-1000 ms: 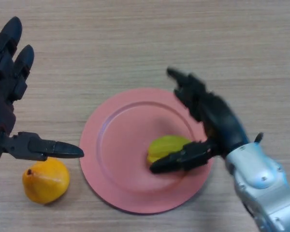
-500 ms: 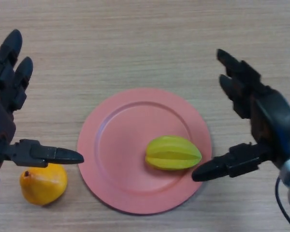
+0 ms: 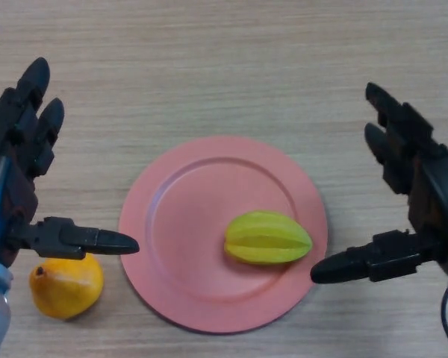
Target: Pick up the yellow starfruit and place it on the plate
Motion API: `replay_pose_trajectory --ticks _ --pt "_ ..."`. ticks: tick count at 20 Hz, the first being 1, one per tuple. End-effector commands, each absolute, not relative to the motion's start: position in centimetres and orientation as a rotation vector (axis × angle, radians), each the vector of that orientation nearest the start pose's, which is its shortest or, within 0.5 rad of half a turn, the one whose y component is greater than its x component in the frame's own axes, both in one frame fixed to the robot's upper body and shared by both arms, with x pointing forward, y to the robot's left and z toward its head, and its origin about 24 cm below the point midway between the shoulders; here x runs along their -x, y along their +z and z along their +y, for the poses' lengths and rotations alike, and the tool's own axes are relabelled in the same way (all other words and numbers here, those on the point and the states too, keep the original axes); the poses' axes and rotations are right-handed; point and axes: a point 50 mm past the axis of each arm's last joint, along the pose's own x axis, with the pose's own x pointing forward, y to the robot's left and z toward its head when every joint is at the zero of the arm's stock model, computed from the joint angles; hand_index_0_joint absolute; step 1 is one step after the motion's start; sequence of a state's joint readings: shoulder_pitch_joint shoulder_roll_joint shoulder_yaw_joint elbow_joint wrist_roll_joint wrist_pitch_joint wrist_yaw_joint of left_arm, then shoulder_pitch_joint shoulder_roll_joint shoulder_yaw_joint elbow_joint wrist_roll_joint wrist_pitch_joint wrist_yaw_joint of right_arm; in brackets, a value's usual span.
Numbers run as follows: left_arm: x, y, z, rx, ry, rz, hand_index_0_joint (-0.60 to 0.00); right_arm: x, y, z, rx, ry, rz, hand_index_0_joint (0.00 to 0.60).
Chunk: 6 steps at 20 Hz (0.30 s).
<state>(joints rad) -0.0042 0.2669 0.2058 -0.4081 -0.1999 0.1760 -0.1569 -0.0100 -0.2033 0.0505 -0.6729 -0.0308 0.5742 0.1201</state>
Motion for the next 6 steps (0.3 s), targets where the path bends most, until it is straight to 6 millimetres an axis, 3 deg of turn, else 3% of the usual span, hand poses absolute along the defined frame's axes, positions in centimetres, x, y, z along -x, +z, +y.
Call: replay_pose_trajectory --ticks 1,6 --pt "-23.34 17.01 21.4 -0.208 -0.037 -0.485 0.0 -22.45 17.18 -16.13 0.252 0.13 -0.287 0.0" --pt "-23.28 17.57 21.39 -0.216 -0.025 -0.515 0.0 -22.52 17.59 -16.22 0.262 0.124 -0.301 0.0"
